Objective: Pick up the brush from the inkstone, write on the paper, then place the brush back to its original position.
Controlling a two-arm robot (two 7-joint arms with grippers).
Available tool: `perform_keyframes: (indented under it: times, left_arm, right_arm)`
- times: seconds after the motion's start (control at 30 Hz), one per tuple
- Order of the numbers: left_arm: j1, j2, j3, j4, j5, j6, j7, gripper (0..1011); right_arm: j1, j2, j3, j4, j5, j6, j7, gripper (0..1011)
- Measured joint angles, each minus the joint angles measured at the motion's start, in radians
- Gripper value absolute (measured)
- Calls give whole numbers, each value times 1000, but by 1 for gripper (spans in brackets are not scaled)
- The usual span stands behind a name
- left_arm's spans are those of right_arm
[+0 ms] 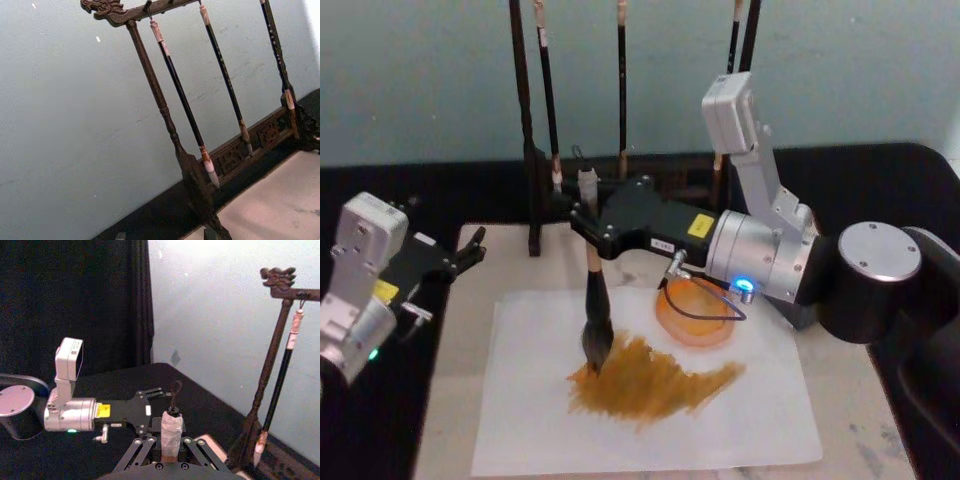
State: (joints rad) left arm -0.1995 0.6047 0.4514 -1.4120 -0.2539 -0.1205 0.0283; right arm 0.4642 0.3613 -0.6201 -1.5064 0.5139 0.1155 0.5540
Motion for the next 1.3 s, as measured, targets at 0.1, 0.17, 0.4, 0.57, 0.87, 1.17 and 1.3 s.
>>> perform_keyframes:
  times: [0.1, 0.17, 0.4, 0.57, 0.87, 1.17, 1.3]
  left_arm:
    - [0, 0, 0, 0, 0, 0, 0, 1010]
    - [0, 0, 0, 0, 0, 0, 0, 1010]
    - [0, 0, 0, 0, 0, 0, 0, 1010]
    - [0, 0, 0, 0, 0, 0, 0, 1010]
    - [0, 0, 0, 0, 0, 0, 0, 1010]
    - [0, 0, 0, 0, 0, 0, 0, 1010]
    - [0, 0, 0, 0, 0, 0, 0, 1010]
  right_arm:
    - [2, 1, -6, 4, 6, 9, 8, 151]
    - [3, 5, -9, 3, 5, 15, 8, 151]
    - [11, 32, -22, -22, -40, 41, -18, 151]
    - [16, 51, -28, -45, -86, 67, -38, 151]
    - [13, 61, -27, -73, -153, 85, -64, 151]
    - [-6, 51, 3, -87, -171, 71, -67, 151]
    - [-27, 26, 34, -74, -119, 31, -50, 151]
